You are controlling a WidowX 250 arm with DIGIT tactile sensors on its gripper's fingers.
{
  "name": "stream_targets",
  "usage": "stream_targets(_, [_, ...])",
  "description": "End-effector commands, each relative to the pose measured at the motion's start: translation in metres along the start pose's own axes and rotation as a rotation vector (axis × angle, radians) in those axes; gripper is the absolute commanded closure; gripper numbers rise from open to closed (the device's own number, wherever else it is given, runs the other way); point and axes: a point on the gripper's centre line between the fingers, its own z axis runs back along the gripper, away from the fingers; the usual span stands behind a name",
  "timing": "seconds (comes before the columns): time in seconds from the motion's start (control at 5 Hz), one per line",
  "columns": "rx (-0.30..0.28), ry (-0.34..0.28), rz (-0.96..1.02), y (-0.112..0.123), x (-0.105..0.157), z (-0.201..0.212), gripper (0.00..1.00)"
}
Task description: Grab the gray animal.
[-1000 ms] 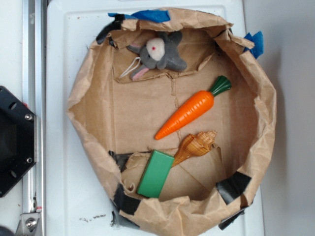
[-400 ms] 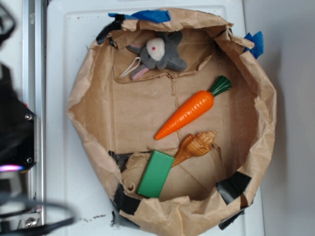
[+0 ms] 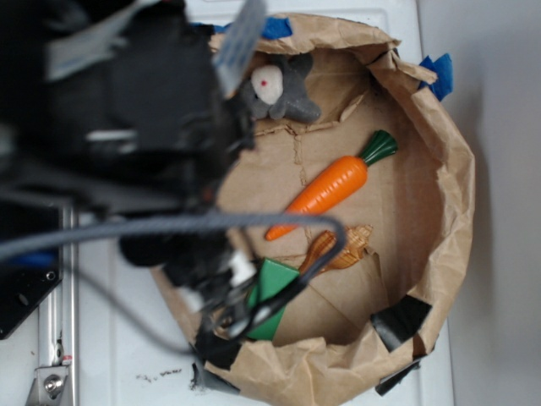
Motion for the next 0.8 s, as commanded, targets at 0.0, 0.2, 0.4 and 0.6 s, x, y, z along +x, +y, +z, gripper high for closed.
stream_targets(0.0, [-0.025, -0.042, 0.031, 0.006, 0.009, 0.012, 0.0])
stream_targets(0.2, [-0.025, -0.042, 0.031, 0.006, 0.009, 0.012, 0.0])
stream_targets(0.4, [-0.025, -0.042, 0.031, 0.006, 0.009, 0.012, 0.0])
stream_targets(0.6, [-0.04, -0.032, 0.24, 0.006, 0.012, -0.019, 0.0])
